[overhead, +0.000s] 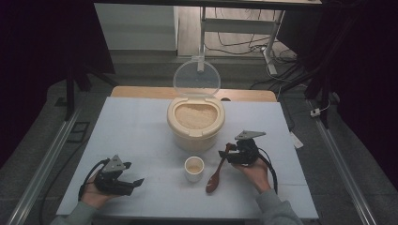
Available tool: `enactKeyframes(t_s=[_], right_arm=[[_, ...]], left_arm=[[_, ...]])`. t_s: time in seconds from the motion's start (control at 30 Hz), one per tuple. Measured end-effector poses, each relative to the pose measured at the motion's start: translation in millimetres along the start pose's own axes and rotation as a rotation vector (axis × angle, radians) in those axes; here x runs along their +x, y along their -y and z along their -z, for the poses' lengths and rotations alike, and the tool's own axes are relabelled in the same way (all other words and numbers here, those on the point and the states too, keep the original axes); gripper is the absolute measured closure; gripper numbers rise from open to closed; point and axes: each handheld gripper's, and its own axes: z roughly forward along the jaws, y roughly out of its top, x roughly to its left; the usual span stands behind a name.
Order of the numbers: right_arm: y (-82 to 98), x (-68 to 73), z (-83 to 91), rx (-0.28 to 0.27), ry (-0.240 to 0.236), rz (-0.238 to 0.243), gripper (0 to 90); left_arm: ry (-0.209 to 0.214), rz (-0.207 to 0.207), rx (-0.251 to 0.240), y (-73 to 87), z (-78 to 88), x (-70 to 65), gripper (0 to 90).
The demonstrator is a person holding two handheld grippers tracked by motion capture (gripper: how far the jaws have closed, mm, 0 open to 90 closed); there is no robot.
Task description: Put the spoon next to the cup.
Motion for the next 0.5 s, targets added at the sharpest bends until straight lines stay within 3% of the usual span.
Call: enactKeyframes(t_s=[0.17, 0.27, 0.5], right_arm=[[2.4, -3.6, -9.6, 0.074, 0.058, -0.023, 42.6], [3.9, -5.0, -12.6, 0.087, 0.064, -0.04, 42.1], [3.4, -2.7, -14.4, 0.099, 0.082, -0.003, 34.6]], left_arm=[[0.003, -0.004, 0.002, -0.2, -0.6, -0.8, 19.2], [0.004, -0.003, 0.001, -0.1, -0.2, -0.7, 19.2], [0.005, 0.004, -0.005, -0.4, 0.1, -1.0, 19.1]])
